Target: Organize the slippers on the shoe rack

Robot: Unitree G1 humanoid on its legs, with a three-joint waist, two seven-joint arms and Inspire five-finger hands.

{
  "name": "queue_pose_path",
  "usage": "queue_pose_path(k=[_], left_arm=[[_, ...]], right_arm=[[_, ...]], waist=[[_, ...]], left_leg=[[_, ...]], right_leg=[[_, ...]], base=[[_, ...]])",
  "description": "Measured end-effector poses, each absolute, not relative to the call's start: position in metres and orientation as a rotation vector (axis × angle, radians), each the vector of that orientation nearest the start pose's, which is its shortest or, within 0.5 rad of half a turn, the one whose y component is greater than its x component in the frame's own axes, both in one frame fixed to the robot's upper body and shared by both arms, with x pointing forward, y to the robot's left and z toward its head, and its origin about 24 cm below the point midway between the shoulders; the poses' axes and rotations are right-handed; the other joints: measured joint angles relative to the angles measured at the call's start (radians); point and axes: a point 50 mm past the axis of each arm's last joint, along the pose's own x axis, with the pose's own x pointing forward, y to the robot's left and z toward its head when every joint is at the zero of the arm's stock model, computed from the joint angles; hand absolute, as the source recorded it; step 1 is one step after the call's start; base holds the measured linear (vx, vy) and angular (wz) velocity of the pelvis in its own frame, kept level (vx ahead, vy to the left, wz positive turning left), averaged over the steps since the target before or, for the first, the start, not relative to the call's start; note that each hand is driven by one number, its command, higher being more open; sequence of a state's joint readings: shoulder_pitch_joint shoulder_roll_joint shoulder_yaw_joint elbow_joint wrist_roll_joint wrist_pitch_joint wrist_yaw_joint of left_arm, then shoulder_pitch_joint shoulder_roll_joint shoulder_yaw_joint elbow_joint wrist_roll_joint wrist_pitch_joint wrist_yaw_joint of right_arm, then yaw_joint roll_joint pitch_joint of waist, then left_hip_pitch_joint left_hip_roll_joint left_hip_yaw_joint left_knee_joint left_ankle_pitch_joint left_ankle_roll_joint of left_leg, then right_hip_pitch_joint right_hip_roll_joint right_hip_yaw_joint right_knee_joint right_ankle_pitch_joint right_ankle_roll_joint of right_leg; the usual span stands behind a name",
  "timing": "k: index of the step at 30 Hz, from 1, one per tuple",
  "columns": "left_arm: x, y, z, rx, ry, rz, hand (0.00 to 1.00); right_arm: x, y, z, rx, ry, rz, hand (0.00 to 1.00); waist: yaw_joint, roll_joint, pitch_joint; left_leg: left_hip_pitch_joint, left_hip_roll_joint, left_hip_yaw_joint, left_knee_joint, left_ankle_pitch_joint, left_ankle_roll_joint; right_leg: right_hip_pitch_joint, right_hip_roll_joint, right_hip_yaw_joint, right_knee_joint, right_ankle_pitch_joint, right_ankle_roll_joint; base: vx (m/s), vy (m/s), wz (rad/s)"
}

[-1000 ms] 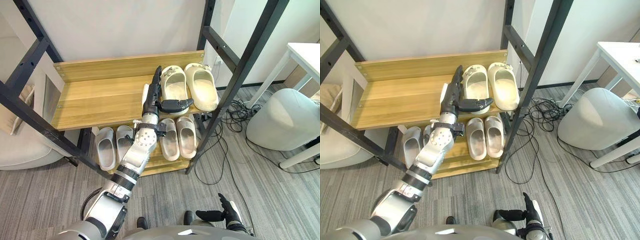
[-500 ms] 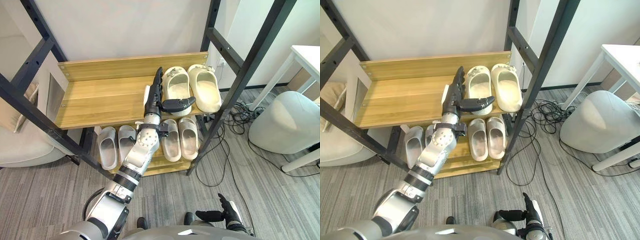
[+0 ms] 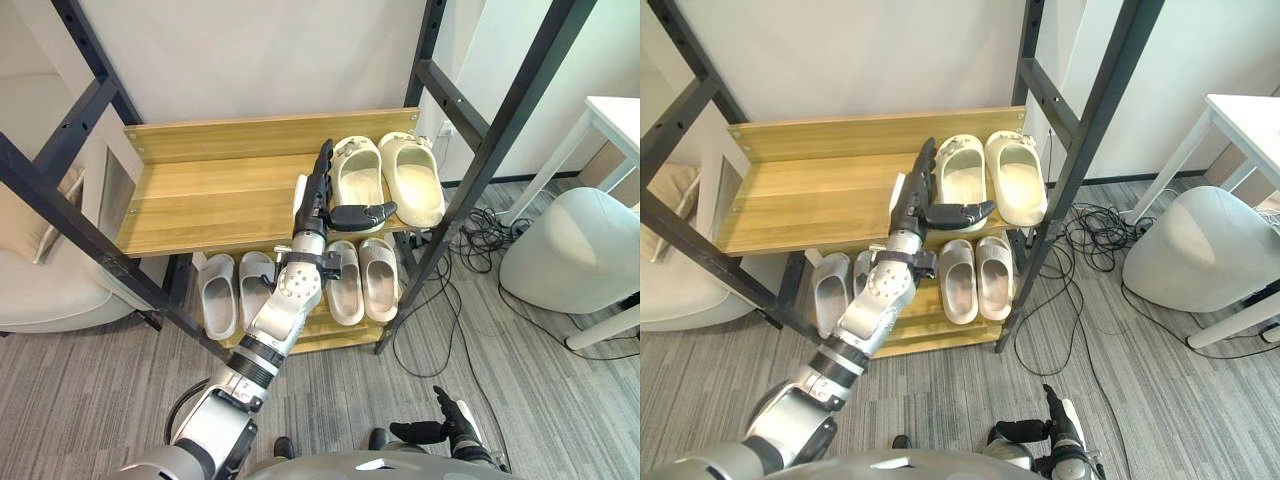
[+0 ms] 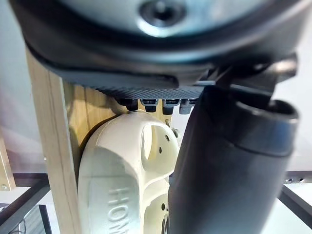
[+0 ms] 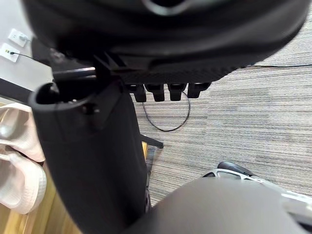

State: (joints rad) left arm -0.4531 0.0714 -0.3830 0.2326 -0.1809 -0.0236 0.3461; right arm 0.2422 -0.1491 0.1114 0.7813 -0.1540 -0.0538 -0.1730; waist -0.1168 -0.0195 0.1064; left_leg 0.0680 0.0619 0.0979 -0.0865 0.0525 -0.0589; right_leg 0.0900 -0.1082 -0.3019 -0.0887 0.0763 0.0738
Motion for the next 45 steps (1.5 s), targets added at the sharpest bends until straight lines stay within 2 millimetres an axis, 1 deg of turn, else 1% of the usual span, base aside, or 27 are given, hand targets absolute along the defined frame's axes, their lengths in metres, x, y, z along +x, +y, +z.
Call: queue_pose_path(k=[4,6,11,13,15,17,18,19,23,24,26,27,29,31,33,35,36,37,39,40,41,42,43,44,45], left_arm=[[0.305,0.047,0.129,-0.039,-0.280,-0.190,1.00],[0.299,0.038,0.152,-0.065,-0.374,-0.244,1.00],[0.289,0.030,0.183,-0.102,-0.510,-0.305,1.00],[0.282,0.029,0.197,-0.130,-0.577,-0.321,1.00],[0.277,0.030,0.204,-0.156,-0.619,-0.333,1.00],[0.275,0.030,0.207,-0.176,-0.631,-0.346,1.00],[0.272,0.028,0.208,-0.228,-0.622,-0.382,1.00],[0.271,0.027,0.209,-0.241,-0.619,-0.397,1.00],[0.252,0.011,0.209,-0.325,-0.599,-0.592,1.00],[0.243,0.004,0.206,-0.341,-0.580,-0.680,1.00],[0.231,-0.004,0.195,-0.359,-0.536,-0.781,1.00],[0.228,-0.005,0.191,-0.364,-0.521,-0.798,1.00],[0.220,-0.009,0.176,-0.391,-0.450,-0.845,1.00],[0.210,-0.011,0.154,-0.418,-0.349,-0.881,1.00],[0.203,-0.011,0.141,-0.421,-0.291,-0.910,1.00],[0.194,-0.011,0.124,-0.415,-0.217,-0.947,1.00],[0.189,-0.009,0.115,-0.422,-0.177,-0.951,1.00],[0.188,-0.008,0.112,-0.423,-0.164,-0.952,1.00],[0.183,-0.001,0.092,-0.410,-0.085,-0.948,1.00],[0.180,0.007,0.075,-0.388,-0.014,-0.935,1.00],[0.177,0.012,0.063,-0.372,0.036,-0.920,1.00],[0.171,0.021,0.043,-0.351,0.124,-0.890,1.00],[0.169,0.025,0.035,-0.347,0.157,-0.877,1.00],[0.160,0.038,0.011,-0.338,0.263,-0.820,1.00],[0.156,0.044,0.001,-0.335,0.312,-0.789,1.00]], right_arm=[[0.091,-0.198,-0.143,-0.373,0.944,-0.055,1.00],[0.091,-0.198,-0.143,-0.383,0.941,-0.036,1.00],[0.091,-0.199,-0.143,-0.397,0.942,-0.017,1.00],[0.091,-0.201,-0.143,-0.404,0.945,-0.003,1.00],[0.090,-0.202,-0.143,-0.417,0.946,0.019,1.00],[0.090,-0.203,-0.143,-0.425,0.946,0.028,1.00],[0.090,-0.203,-0.143,-0.429,0.947,0.033,1.00],[0.090,-0.202,-0.143,-0.430,0.947,0.035,1.00],[0.090,-0.202,-0.143,-0.433,0.947,0.046,1.00],[0.091,-0.202,-0.143,-0.438,0.948,0.061,1.00],[0.092,-0.202,-0.143,-0.453,0.951,0.087,1.00],[0.091,-0.203,-0.144,-0.456,0.952,0.090,1.00],[0.091,-0.204,-0.144,-0.462,0.957,0.093,1.00],[0.088,-0.205,-0.144,-0.464,0.963,0.095,1.00],[0.087,-0.206,-0.145,-0.466,0.969,0.097,1.00],[0.084,-0.207,-0.146,-0.471,0.983,0.106,1.00],[0.084,-0.207,-0.146,-0.471,0.985,0.110,1.00],[0.083,-0.207,-0.146,-0.471,0.986,0.110,1.00],[0.084,-0.207,-0.146,-0.472,0.985,0.114,1.00],[0.083,-0.206,-0.147,-0.471,0.988,0.120,1.00],[0.083,-0.206,-0.147,-0.474,0.989,0.127,1.00],[0.083,-0.205,-0.147,-0.477,0.989,0.136,1.00],[0.082,-0.204,-0.148,-0.476,0.989,0.136,1.00],[0.081,-0.203,-0.148,-0.472,0.995,0.139,1.00],[0.081,-0.203,-0.149,-0.471,0.997,0.139,1.00]], waist=[[0.006,0.003,0.000],[0.010,0.006,-0.001],[0.024,0.015,-0.004],[0.037,0.022,-0.008],[0.046,0.027,-0.012],[0.056,0.031,-0.014],[0.060,0.032,-0.014],[0.061,0.032,-0.014],[0.079,0.032,-0.015],[0.085,0.032,-0.015],[0.087,0.036,-0.020],[0.088,0.038,-0.023],[0.090,0.044,-0.027],[0.093,0.048,-0.032],[0.100,0.048,-0.034],[0.111,0.048,-0.039],[0.111,0.049,-0.042],[0.111,0.049,-0.043],[0.112,0.047,-0.042],[0.112,0.044,-0.044],[0.112,0.042,-0.046],[0.113,0.038,-0.047],[0.113,0.036,-0.047],[0.114,0.031,-0.049],[0.114,0.028,-0.049]], left_leg=[[-0.008,0.000,-0.012,0.000,0.003,0.002],[-0.013,-0.005,-0.026,0.000,0.007,0.005],[-0.009,-0.014,-0.052,0.000,0.009,0.007],[-0.008,-0.016,-0.062,0.000,0.009,0.007],[-0.009,-0.017,-0.080,0.000,0.010,0.006],[-0.011,-0.018,-0.086,0.000,0.011,0.006],[-0.010,-0.020,-0.096,0.001,0.012,0.005],[-0.009,-0.020,-0.102,0.001,0.012,0.005],[-0.008,-0.021,-0.112,0.002,0.012,0.005],[-0.002,-0.022,-0.113,0.002,0.012,0.005],[0.006,-0.023,-0.113,0.002,0.010,0.005],[0.006,-0.023,-0.113,0.002,0.010,0.005],[0.013,-0.021,-0.113,0.002,0.010,0.005],[0.028,-0.018,-0.114,0.002,0.007,0.003],[0.034,-0.016,-0.115,0.002,0.007,0.002],[0.039,-0.014,-0.115,0.003,0.006,0.001],[0.040,-0.013,-0.115,0.003,0.006,0.001],[0.041,-0.013,-0.115,0.003,0.006,0.000],[0.051,-0.013,-0.115,0.001,0.005,0.000],[0.058,-0.012,-0.116,0.001,0.004,-0.002],[0.060,-0.011,-0.116,0.001,0.003,-0.003],[0.059,-0.009,-0.116,0.001,0.003,-0.004],[0.059,-0.008,-0.116,0.001,0.003,-0.004],[0.059,-0.007,-0.115,0.001,0.001,-0.006],[0.059,-0.006,-0.115,0.001,0.001,-0.006]], right_leg=[[0.001,-0.004,-0.012,0.004,-0.002,0.001],[0.005,-0.007,-0.025,0.004,-0.004,0.003],[0.023,-0.013,-0.048,0.004,-0.011,0.006],[0.030,-0.014,-0.058,0.004,-0.015,0.007],[0.037,-0.013,-0.076,0.004,-0.020,0.008],[0.039,-0.013,-0.082,0.004,-0.022,0.008],[0.047,-0.012,-0.093,0.004,-0.025,0.008],[0.051,-0.012,-0.099,0.004,-0.027,0.008],[0.059,-0.011,-0.109,0.004,-0.032,0.009],[0.064,-0.012,-0.110,0.004,-0.035,0.009],[0.073,-0.012,-0.110,0.004,-0.038,0.007],[0.073,-0.012,-0.110,0.004,-0.038,0.007],[0.079,-0.011,-0.110,0.004,-0.038,0.007],[0.094,-0.009,-0.111,0.004,-0.042,0.006],[0.099,-0.008,-0.111,0.004,-0.044,0.006],[0.104,-0.008,-0.111,0.004,-0.045,0.006],[0.105,-0.008,-0.111,0.004,-0.045,0.006],[0.106,-0.007,-0.111,0.004,-0.045,0.006],[0.115,-0.002,-0.112,0.004,-0.045,0.006],[0.122,-0.001,-0.112,0.004,-0.047,0.006],[0.123,0.000,-0.112,0.004,-0.048,0.006],[0.122,0.002,-0.112,0.004,-0.049,0.005],[0.122,0.003,-0.112,0.004,-0.049,0.005],[0.122,0.004,-0.112,0.004,-0.051,0.004],[0.122,0.004,-0.112,0.004,-0.052,0.004]], base=[[0.01,0.004,0.10],[0.02,0.007,0.18],[0.01,0.011,0.16],[0.00,0.009,0.18],[0.00,-0.001,0.22],[0.01,-0.003,0.16],[0.02,-0.005,0.18],[0.02,-0.009,0.24],[0.01,-0.001,0.08],[0.00,0.000,0.00],[0.00,0.000,0.00],[0.00,0.000,0.00],[0.00,0.000,0.00],[-0.02,-0.002,0.00],[-0.03,0.000,0.01],[-0.02,0.004,0.00],[0.00,0.000,0.00],[0.00,0.000,0.00],[0.00,0.000,0.00],[0.00,0.000,0.00],[0.00,0.000,0.00],[0.00,0.000,0.00],[0.00,0.000,0.00],[0.00,0.000,0.00],[0.00,0.000,0.00]])
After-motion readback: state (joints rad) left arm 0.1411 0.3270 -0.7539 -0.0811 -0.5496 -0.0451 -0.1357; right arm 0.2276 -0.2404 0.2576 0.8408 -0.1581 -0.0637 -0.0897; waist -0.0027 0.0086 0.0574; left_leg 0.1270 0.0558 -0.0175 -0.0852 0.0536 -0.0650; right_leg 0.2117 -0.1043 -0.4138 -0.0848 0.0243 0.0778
